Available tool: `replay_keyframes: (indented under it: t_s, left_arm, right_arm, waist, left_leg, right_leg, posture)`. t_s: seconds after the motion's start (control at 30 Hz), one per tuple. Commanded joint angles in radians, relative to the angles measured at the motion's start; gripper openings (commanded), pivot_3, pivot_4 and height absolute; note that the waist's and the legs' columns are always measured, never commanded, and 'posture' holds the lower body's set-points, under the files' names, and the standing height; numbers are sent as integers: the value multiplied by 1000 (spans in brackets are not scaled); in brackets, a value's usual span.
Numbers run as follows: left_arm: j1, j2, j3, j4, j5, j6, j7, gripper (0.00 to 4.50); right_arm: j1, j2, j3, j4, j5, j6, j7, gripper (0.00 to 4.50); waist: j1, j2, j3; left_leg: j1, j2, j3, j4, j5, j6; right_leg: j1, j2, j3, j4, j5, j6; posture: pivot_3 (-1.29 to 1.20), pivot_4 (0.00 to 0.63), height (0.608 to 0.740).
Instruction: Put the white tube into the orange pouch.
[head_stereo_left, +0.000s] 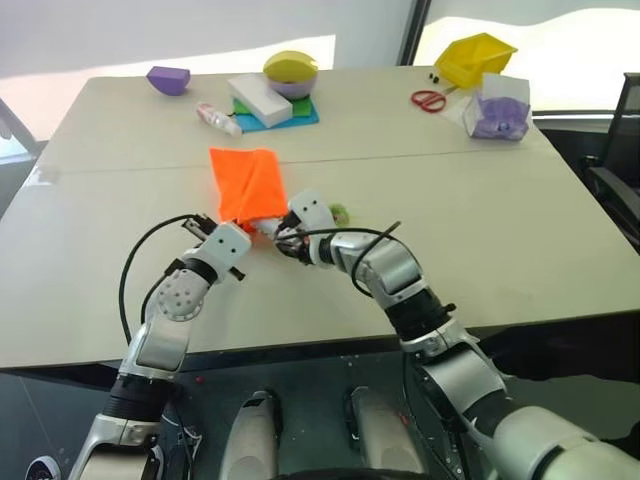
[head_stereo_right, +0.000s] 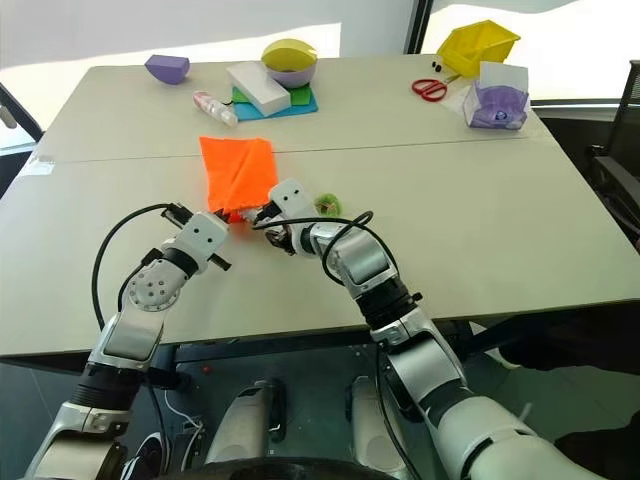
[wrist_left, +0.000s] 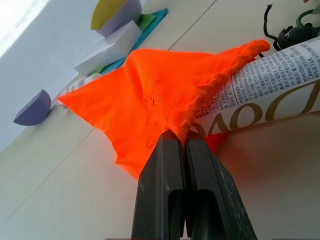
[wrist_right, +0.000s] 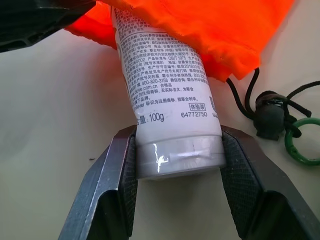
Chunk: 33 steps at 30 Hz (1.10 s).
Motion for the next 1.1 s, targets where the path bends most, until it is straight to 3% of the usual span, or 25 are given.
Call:
replay_keyframes:
  t_s: [0.03, 0.6, 0.77, 1.1]
  left_arm:
    - [0, 2, 19, -52, -5, 2, 9, 0]
    - [-5, 2, 21, -44, -8, 0, 15, 0]
    - [-13, -3, 9, -45, -8, 5, 8, 0]
    - [-10, -10, -1, -53, -10, 8, -1, 0]
  right_arm:
    - [-18, -25, -16, -79, -8, -13, 20, 1775]
    - [65, -121, -49, -249, 10, 93, 37, 1775]
    - [73, -60, -45, -250, 22, 102, 14, 1775]
    - [-55, 73, -147, -6, -7, -2, -138, 1775]
  waist:
    - [1, 0, 0]
    - [3, 0, 0]
    - [-3, 0, 0]
    - [2, 0, 0]
  left_leg:
    - [0, 0, 0, 0, 0, 0]
    - [0, 0, 0, 0, 0, 0]
    - [0, 0, 0, 0, 0, 0]
    - [0, 0, 0, -1, 0, 0]
  right_leg:
    - [0, 0, 0, 0, 0, 0]
    - [0, 0, 0, -1, 0, 0]
    - [0, 0, 0, 0, 0, 0]
    - [0, 0, 0, -1, 0, 0]
  posture:
    - [0, 150, 740]
    - [0, 150, 740]
    - [0, 150, 740]
    - [0, 150, 740]
